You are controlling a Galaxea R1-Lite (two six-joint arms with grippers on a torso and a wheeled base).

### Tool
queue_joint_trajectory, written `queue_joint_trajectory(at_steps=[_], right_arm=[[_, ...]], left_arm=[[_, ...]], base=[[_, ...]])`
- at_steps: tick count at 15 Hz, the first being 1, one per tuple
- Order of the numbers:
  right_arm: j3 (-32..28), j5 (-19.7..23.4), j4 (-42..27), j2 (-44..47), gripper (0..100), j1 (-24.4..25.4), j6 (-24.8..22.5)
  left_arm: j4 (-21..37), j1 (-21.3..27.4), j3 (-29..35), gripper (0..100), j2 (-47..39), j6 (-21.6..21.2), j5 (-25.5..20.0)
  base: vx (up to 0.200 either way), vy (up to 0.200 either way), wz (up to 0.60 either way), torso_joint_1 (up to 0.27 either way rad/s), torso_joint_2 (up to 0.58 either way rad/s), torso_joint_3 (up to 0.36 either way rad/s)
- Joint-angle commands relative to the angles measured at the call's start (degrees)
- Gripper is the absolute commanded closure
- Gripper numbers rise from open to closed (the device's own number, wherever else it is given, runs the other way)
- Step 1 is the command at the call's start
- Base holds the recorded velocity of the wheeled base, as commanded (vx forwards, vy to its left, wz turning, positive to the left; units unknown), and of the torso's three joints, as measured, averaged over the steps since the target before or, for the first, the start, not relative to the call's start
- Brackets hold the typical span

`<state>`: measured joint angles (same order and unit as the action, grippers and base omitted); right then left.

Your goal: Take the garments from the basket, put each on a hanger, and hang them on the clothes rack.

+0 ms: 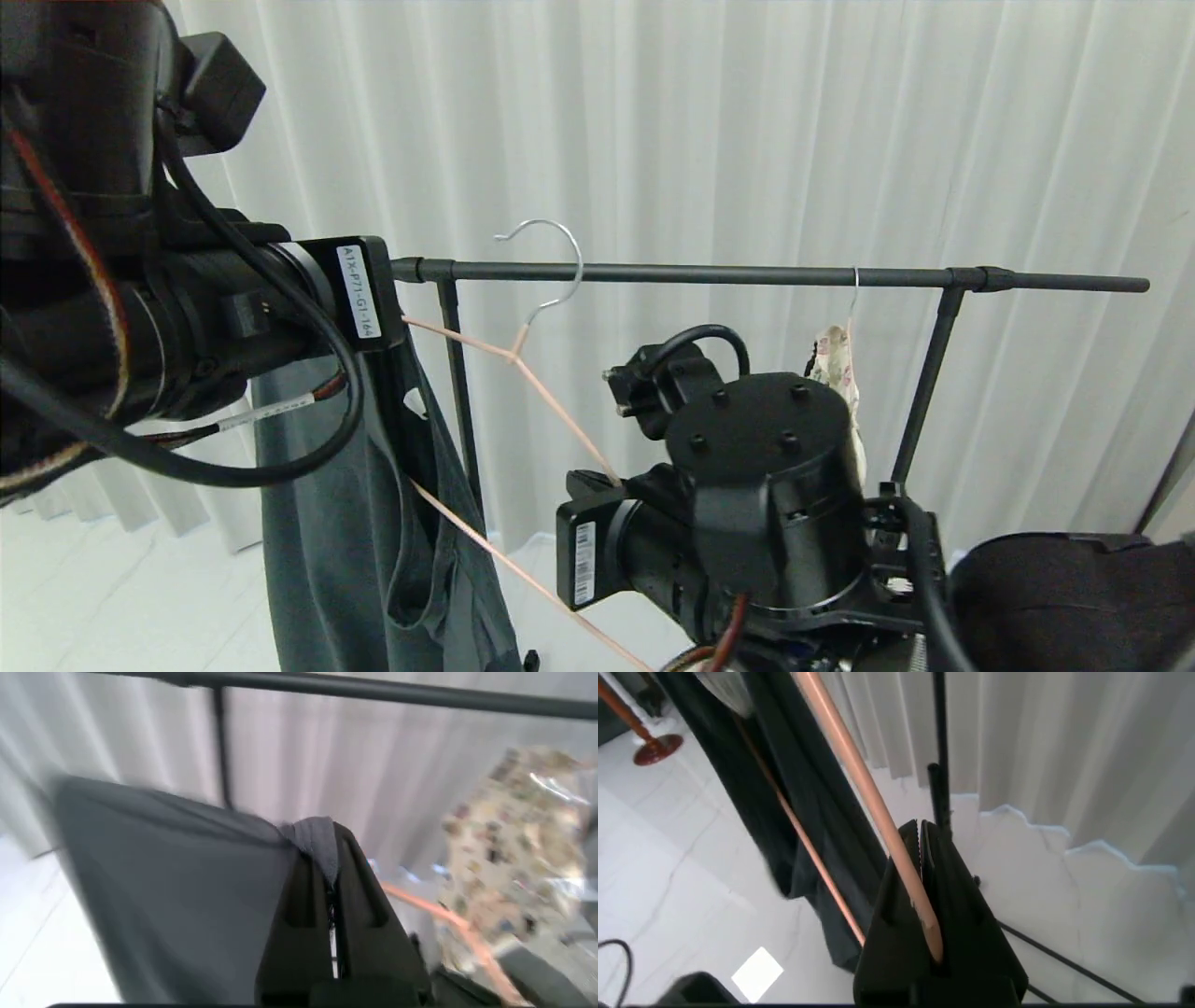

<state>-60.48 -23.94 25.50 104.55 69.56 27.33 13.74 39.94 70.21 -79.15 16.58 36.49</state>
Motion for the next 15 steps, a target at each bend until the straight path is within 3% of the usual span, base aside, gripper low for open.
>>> queue_joint_trajectory(at_steps=[1, 3, 5, 10, 14, 15], right_arm=[[6.60, -0.32, -0.10, -7.25, 100, -0.30, -0.09], [10.47, -1.72, -0.10, -10.77, 100, -0.30, -0.09], [10.47, -2.69, 0.25, -11.21, 100, -0.30, -0.09], [10.29, -1.99, 2.45, -10.33, 100, 0.05, 0.00], [10.47, 5.31, 2.45, -10.15, 100, -0.39, -0.44], [10.29, 5.40, 2.62, -9.71, 100, -1.00, -0.52]], left_arm=[[-0.03, -5.04, 0.81, 100, -0.39, -0.93, -0.98], [1.29, -7.50, 1.16, 100, -1.35, -1.02, -0.98], [5.42, -7.24, 1.60, 100, -1.53, 0.56, -1.15], [7.18, -4.87, 2.57, 100, -1.97, 3.02, -1.24], [7.18, -1.09, 3.36, 100, -1.88, 3.55, -1.24], [7.18, -1.00, 3.62, 100, -1.88, 4.16, -1.24]], base=[[0.000, 0.000, 0.00, 0.000, 0.00, 0.000], [0.000, 0.000, 0.00, 0.000, 0.00, 0.000], [0.000, 0.000, 0.00, 0.000, 0.00, 0.000], [0.000, 0.000, 0.00, 0.000, 0.00, 0.000], [0.000, 0.000, 0.00, 0.000, 0.00, 0.000], [0.000, 0.000, 0.00, 0.000, 0.00, 0.000]])
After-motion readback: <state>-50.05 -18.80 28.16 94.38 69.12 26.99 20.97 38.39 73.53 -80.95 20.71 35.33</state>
